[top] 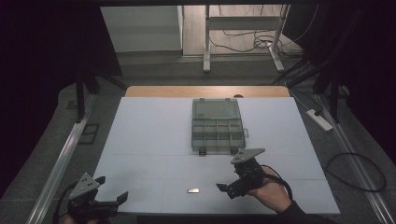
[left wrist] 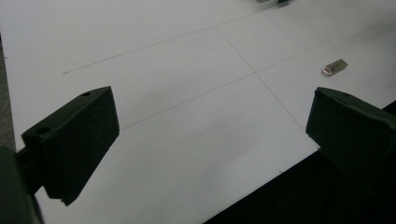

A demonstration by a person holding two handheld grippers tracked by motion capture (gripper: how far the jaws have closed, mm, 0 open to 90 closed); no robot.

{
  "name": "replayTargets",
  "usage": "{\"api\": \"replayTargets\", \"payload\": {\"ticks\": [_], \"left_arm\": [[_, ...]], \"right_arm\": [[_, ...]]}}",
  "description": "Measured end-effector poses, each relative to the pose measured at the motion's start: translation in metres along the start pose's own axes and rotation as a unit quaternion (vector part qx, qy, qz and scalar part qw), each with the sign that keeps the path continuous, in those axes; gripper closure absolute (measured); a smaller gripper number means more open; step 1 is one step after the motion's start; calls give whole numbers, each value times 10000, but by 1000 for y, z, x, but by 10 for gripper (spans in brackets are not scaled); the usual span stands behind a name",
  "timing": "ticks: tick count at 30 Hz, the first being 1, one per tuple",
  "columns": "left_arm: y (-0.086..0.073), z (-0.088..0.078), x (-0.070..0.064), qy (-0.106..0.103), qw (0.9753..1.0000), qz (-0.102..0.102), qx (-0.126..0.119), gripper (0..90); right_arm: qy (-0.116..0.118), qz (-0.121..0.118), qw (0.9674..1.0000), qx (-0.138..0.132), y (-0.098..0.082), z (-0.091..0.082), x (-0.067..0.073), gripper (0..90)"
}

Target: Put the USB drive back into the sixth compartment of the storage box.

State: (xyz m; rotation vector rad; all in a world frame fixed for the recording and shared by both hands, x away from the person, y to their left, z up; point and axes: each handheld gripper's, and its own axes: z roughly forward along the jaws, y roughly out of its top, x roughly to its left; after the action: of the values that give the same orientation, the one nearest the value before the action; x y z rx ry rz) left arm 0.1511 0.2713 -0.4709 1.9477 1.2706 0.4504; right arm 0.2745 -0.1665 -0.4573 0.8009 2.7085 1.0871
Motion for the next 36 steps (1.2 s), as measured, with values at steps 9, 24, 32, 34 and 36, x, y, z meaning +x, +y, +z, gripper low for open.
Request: {"api": "replayTargets", "payload": {"ticks": [9,24,32,34,36], "left_arm": [[0,0,0,0,10000,22,5,25],[0,0,-1,-1,10000,39,11,25],[0,0,-1,0,10000,45,7,25],[0,0,-1,1,10000,46,7,25],[0,0,-1,6,10000,51,9,25]], "right_arm": [[-17,-58,9999,153,7,13,6,0],[91,-289,9978,597,20,44,20,0],[126,-499,9946,899,27,60,30,0],[138,-606,9935,953,29,64,32,0],[164,-654,9927,997,29,68,33,0]]}}
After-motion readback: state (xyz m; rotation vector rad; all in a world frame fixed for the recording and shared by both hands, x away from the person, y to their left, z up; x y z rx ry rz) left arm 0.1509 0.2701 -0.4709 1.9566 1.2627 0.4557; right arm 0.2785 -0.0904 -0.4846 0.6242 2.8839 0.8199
